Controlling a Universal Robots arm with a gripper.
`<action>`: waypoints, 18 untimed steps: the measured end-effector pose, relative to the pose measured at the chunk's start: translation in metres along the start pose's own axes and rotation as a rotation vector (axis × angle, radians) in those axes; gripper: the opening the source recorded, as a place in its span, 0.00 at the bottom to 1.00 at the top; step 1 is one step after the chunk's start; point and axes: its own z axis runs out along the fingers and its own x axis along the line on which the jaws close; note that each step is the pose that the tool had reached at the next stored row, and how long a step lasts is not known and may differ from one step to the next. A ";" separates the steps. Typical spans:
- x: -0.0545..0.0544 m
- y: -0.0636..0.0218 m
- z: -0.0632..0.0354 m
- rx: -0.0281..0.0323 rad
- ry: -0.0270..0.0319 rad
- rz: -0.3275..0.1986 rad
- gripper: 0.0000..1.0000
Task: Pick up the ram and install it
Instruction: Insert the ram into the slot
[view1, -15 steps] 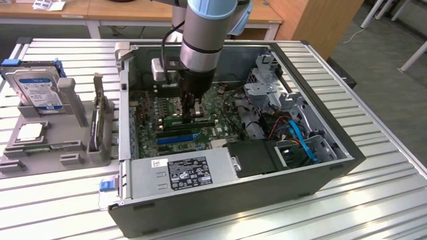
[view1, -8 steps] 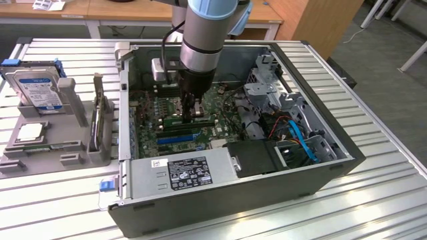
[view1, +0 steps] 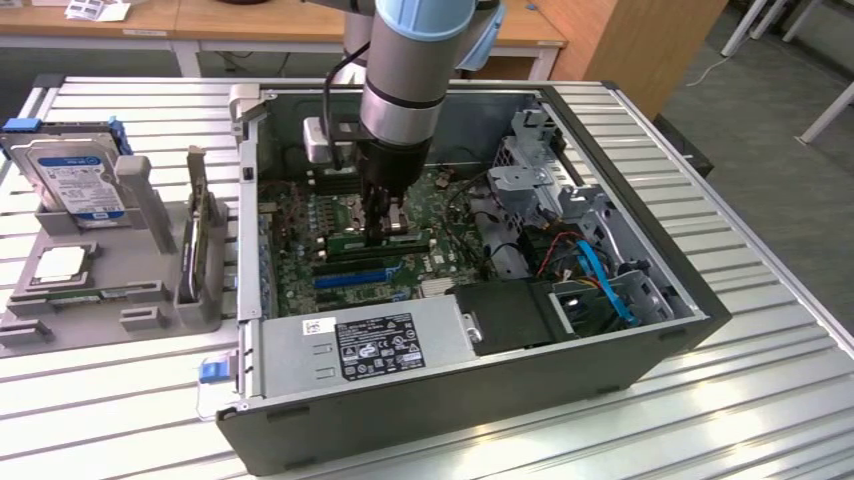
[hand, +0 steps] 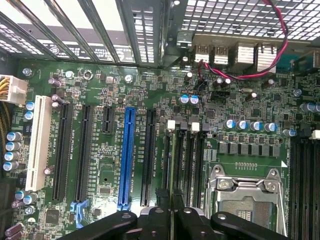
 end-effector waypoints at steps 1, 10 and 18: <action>0.000 0.0000 0.0004 0.0009 0.0003 0.000 0.13; 0.000 -0.0001 0.0008 0.0020 0.0001 0.000 0.13; 0.000 -0.0003 0.0042 0.0019 0.0003 0.000 0.13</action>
